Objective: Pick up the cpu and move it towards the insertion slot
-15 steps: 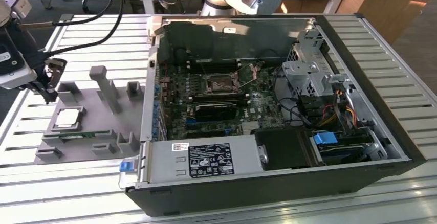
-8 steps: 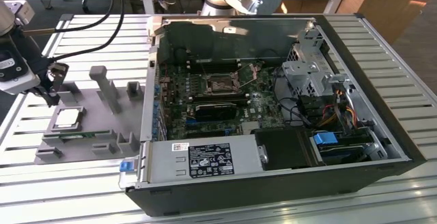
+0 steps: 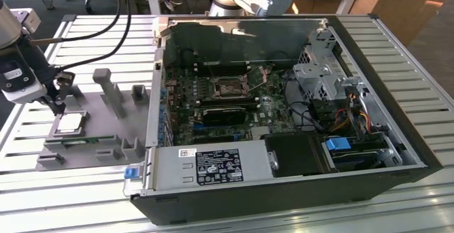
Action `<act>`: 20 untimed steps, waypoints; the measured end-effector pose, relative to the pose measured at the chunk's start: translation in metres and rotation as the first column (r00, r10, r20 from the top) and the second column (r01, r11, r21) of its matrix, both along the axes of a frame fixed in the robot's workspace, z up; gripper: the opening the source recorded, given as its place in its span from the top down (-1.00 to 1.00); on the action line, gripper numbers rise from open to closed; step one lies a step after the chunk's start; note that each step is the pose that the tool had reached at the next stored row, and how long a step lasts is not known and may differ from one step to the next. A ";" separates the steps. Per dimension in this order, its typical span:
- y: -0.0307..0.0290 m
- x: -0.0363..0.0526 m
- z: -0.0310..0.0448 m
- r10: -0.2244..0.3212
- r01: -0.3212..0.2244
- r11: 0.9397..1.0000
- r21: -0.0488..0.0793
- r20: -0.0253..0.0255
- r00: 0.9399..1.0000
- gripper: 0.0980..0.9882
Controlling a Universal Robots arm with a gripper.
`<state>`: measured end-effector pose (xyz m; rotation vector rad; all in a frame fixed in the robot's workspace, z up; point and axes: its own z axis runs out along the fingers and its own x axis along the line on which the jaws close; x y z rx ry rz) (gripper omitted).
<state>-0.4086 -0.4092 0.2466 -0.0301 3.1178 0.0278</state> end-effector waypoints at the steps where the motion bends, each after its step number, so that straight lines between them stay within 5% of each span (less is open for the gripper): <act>1: 0.0000 0.0000 -0.0018 0.000 0.000 1.000 0.000 0.000 1.000 0.99; 20: 0.0032 -0.0002 -0.0294 0.000 0.000 1.000 0.000 0.000 1.000 0.99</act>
